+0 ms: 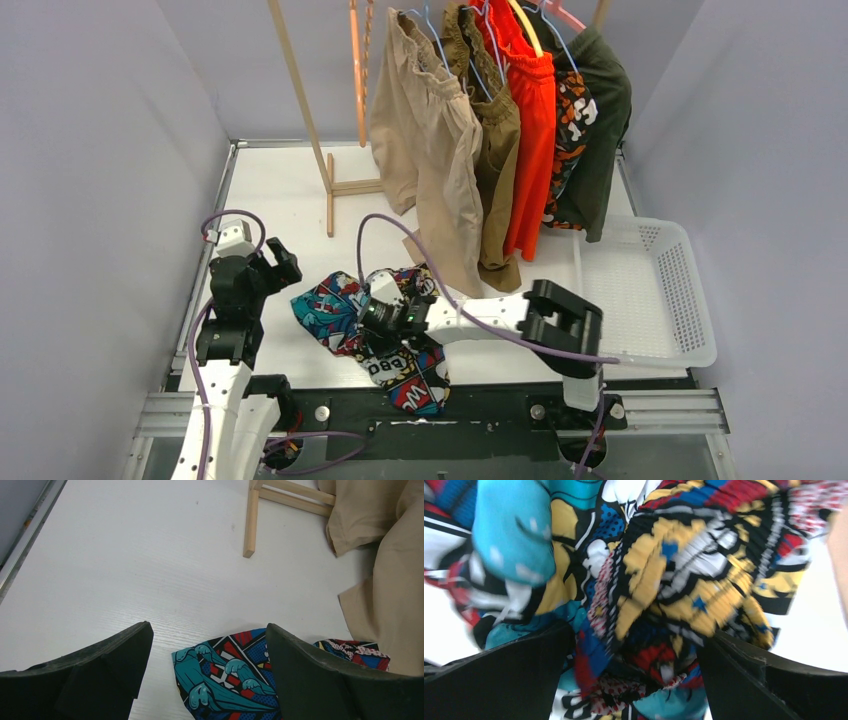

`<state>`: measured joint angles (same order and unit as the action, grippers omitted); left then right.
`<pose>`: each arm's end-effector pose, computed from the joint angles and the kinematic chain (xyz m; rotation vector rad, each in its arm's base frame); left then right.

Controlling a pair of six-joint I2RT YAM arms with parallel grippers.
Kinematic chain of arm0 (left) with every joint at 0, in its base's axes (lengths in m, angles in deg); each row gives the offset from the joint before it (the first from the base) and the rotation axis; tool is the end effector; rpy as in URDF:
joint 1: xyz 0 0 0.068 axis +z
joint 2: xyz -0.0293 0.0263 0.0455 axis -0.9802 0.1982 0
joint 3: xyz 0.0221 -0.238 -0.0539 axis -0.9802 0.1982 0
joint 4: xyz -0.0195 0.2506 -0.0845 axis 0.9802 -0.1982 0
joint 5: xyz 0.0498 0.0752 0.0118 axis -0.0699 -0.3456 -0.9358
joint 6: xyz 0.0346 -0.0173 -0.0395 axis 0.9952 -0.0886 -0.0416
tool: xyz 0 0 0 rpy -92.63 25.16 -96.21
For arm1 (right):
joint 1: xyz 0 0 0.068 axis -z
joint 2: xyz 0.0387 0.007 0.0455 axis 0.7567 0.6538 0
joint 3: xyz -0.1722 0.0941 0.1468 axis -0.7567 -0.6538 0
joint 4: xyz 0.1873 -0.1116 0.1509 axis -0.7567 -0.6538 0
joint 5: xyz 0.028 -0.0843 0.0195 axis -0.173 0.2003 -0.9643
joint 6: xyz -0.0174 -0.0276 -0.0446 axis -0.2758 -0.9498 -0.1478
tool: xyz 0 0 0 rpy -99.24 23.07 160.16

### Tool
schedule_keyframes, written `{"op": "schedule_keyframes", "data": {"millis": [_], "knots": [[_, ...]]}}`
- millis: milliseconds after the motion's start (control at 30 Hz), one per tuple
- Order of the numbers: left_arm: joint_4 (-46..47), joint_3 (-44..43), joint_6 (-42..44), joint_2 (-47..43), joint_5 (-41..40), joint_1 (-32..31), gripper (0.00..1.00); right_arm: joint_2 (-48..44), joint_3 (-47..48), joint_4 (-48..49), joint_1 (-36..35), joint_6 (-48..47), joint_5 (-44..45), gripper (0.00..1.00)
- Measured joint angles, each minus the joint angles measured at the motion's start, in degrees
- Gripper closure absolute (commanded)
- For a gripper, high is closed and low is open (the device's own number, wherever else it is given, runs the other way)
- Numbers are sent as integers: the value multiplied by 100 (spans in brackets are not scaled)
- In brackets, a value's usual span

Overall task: Remove the shorts from the hanger
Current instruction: Pick up the shorts at the center of the board.

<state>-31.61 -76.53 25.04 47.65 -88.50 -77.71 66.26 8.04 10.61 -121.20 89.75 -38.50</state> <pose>0.1807 0.0062 0.2449 -0.4044 1.9371 -0.1180 0.1243 0.3461 0.1466 -0.7162 2.5098 0.2702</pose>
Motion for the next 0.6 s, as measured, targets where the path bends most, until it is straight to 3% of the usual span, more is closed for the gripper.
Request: {"op": "schedule_keyframes", "data": {"millis": [100,200,333,367,467,600], "knots": [[0,0,-2,-4,15,0,16,605,321,109,-83,184,-57,0],[0,2,-2,2,66,0,16,1023,796,-15,-234,511,326,36],[-2,22,-2,17,157,-2,16,1126,745,149,-479,957,946,92],[0,24,-2,31,173,-2,16,1069,605,264,-540,1005,1110,99],[4,24,-2,72,199,0,16,754,133,459,-586,1110,1427,100],[4,24,0,151,240,0,16,387,-240,-63,-566,1156,1895,100]]}}
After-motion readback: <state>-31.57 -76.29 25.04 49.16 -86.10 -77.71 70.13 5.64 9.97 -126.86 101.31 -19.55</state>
